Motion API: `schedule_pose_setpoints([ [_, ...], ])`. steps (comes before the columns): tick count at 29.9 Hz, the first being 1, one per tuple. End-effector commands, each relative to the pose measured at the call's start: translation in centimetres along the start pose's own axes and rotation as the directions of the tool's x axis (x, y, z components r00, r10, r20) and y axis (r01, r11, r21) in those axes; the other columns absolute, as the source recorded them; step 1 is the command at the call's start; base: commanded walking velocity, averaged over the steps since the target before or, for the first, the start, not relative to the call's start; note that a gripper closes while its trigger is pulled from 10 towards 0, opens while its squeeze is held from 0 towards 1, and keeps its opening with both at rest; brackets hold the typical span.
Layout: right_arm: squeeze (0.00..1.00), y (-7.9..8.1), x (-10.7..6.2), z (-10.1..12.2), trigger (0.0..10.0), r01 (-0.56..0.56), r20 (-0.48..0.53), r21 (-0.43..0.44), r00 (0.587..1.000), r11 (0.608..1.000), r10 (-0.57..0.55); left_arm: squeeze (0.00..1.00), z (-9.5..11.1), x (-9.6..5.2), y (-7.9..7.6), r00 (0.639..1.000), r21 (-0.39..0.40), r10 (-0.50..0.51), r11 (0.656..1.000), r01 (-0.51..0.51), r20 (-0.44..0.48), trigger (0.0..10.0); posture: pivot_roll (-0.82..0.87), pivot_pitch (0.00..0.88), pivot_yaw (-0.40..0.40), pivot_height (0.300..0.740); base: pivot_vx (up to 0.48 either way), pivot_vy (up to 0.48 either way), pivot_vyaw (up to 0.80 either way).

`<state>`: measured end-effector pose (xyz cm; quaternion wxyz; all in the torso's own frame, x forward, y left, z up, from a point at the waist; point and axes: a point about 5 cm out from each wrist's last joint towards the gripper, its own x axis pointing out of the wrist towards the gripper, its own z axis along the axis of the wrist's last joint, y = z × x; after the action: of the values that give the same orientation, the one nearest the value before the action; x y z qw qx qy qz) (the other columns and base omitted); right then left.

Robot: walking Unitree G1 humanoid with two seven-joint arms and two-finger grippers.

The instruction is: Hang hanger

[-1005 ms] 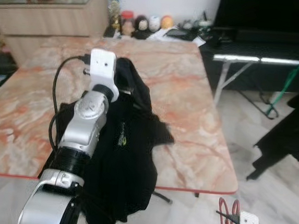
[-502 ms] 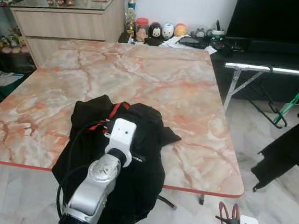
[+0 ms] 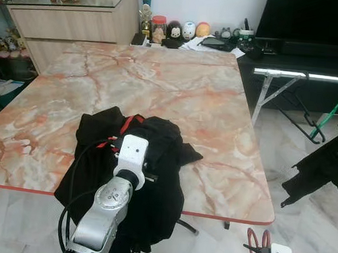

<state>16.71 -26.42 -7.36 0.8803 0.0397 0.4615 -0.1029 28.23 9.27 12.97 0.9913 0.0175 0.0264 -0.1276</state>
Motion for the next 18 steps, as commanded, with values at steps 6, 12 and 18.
schedule_pose_setpoints([
  [6,0.00,-0.2,0.0,0.0,10.0,0.001,-0.002,-0.011,1.000,1.000,-0.001,1.00,-0.2,-1.0,0.6,1.000,0.067,-0.013,0.998,0.013,-0.007,10.0,-0.04,0.000,0.027,0.740,0.000,0.000,0.00],
  [12,0.00,-0.2,0.0,0.0,10.0,0.000,-0.002,-0.012,1.000,1.000,0.000,1.00,-0.6,-2.2,1.0,0.998,0.107,-0.050,0.993,0.053,-0.027,10.0,-0.03,0.000,0.027,0.740,0.000,0.000,0.00],
  [18,0.00,-0.2,0.0,0.0,10.0,0.001,-0.002,-0.009,1.000,1.000,-0.001,1.00,-0.7,-2.9,1.0,0.997,0.105,-0.071,0.992,0.074,-0.031,10.0,-0.03,0.000,0.025,0.740,0.000,0.000,0.00],
])
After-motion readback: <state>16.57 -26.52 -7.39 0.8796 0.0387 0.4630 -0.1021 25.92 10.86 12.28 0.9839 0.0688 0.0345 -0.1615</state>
